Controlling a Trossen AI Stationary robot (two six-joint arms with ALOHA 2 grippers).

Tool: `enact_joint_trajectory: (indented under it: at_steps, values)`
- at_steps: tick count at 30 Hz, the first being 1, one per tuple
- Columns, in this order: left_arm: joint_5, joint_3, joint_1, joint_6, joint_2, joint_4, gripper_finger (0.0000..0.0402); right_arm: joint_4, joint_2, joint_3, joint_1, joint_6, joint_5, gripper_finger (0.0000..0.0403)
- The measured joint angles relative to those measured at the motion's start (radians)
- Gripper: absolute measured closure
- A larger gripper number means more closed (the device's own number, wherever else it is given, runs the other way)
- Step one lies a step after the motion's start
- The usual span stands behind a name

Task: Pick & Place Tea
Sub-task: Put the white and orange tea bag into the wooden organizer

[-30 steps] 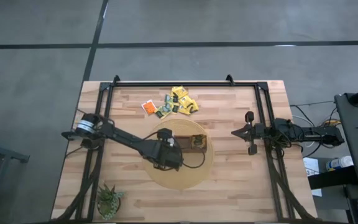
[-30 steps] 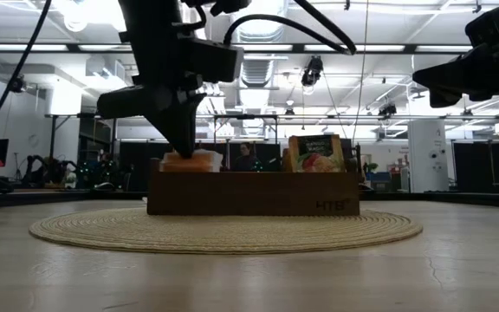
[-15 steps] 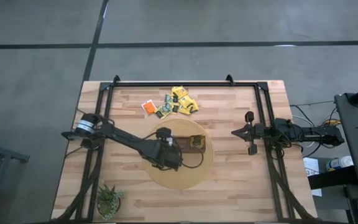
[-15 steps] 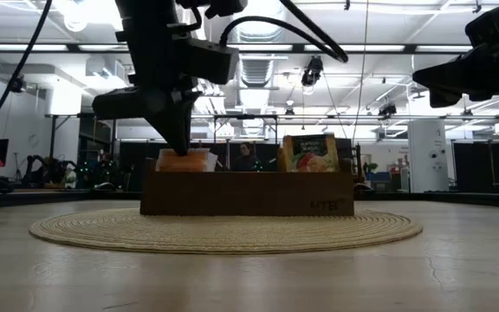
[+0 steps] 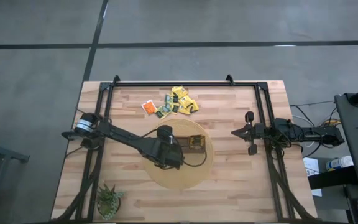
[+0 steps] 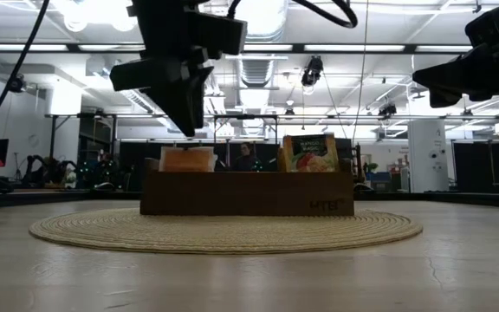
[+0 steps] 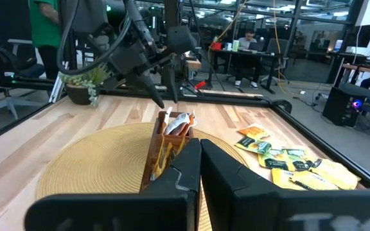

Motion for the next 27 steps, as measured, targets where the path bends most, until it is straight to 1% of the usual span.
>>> enact_joint_trajectory:
  at_steps: [3,7,12,16,20,23,27]
  values:
    - [-0.026,0.008,0.000,-0.021,0.000,-0.034,0.0248,0.000,0.000,0.000,0.000,0.000,0.000,0.0394]
    - [-0.031,0.020,0.008,-0.091,-0.021,-0.140,0.0235,0.000,0.000,0.000,0.000,0.000,0.000,0.0394]
    - [-0.032,-0.016,0.042,-0.167,-0.140,-0.159,0.0234,0.000,0.000,0.000,0.000,0.000,0.000,0.0394]
    - [-0.052,-0.083,0.084,-0.194,-0.260,-0.079,0.0234,0.001,0.000,0.000,0.000,0.000,0.000,0.0394]
    - [-0.056,-0.180,0.191,-0.340,-0.386,0.049,0.0234,0.000,0.000,0.000,0.000,0.000,0.000,0.0394]
    - [0.010,-0.258,0.296,-0.432,-0.463,0.102,0.0234,0.000,0.000,0.000,0.000,0.000,0.000,0.0394]
    - [0.118,-0.362,0.458,-0.435,-0.529,0.142,0.0234,0.000,0.000,0.000,0.000,0.000,0.000,0.0394]
